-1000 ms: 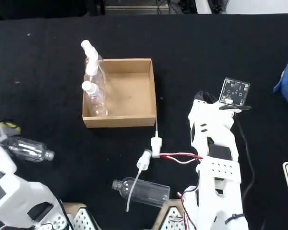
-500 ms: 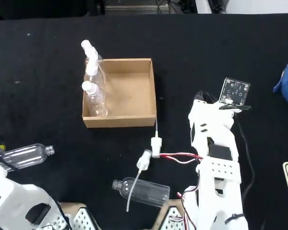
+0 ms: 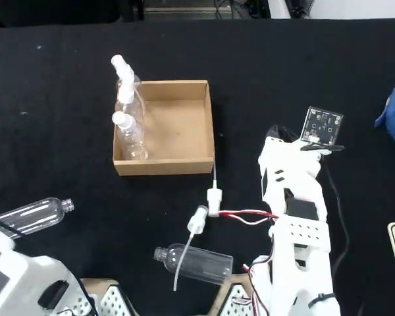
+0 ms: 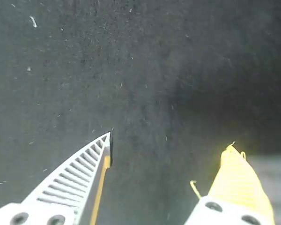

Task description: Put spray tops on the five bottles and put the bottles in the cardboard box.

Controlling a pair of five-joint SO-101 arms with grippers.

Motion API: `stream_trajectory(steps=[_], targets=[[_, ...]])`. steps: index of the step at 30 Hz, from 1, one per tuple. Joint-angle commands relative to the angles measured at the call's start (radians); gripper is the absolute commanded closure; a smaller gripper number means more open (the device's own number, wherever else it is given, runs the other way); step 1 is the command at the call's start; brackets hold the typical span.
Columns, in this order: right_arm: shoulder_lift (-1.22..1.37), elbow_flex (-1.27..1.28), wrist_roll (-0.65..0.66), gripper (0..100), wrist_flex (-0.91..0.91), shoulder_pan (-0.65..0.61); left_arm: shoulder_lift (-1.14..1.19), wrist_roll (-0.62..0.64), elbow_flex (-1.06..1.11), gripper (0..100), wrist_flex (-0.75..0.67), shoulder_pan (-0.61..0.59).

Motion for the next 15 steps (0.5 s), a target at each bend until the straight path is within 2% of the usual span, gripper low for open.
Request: stream_trajectory(steps=[1,7,12,15], targets=[[-0.021,-0.012,0.002,97.3,-0.028,-0.020,-0.138,-0.192,-0.062,78,0.155,0.084],[-0.021,-0.010,0.002,97.3,-0.028,-0.020,-0.292,-0.356,-0.062,78,0.365,0.240],[-0.021,-0.008,0.002,97.3,-0.028,-0.020,-0.356,-0.509,-0.062,78,0.598,0.390],[-0.021,-0.008,0.002,97.3,-0.028,-0.020,-0.358,-0.540,-0.053,78,0.632,0.467]])
